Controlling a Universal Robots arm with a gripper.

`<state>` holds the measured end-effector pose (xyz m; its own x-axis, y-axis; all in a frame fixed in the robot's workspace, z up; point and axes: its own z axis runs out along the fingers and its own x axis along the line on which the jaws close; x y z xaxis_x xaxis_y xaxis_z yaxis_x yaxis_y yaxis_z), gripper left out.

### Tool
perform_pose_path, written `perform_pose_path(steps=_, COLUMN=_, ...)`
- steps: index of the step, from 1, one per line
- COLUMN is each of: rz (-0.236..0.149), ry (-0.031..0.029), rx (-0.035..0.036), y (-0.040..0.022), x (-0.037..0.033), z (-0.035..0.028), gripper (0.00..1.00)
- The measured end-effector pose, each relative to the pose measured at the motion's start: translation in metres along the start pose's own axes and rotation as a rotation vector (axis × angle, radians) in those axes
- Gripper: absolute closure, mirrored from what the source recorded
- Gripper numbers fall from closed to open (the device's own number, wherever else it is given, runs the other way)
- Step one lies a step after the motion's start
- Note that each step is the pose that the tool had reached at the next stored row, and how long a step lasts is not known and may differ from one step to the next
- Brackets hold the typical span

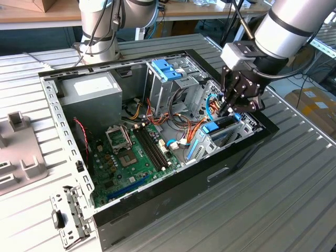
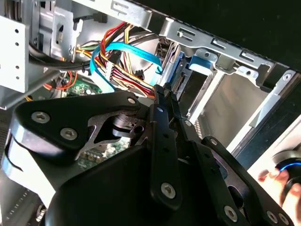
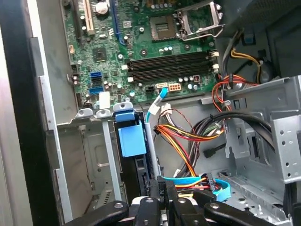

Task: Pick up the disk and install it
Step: 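Insert the first disk wire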

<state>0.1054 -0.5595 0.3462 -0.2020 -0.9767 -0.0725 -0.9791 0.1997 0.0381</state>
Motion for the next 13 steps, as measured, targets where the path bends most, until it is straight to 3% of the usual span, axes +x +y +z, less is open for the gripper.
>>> perform_pose_path(steps=4, rz=0.088, ry=-0.0034, rx=0.0064, y=0.0, x=0.0001, z=0.001, gripper=0.83)
perform_pose_path(steps=13, rz=0.235, ry=-0.009, rx=0.017, y=-0.0001, x=0.0002, z=0.0025, gripper=0.83)
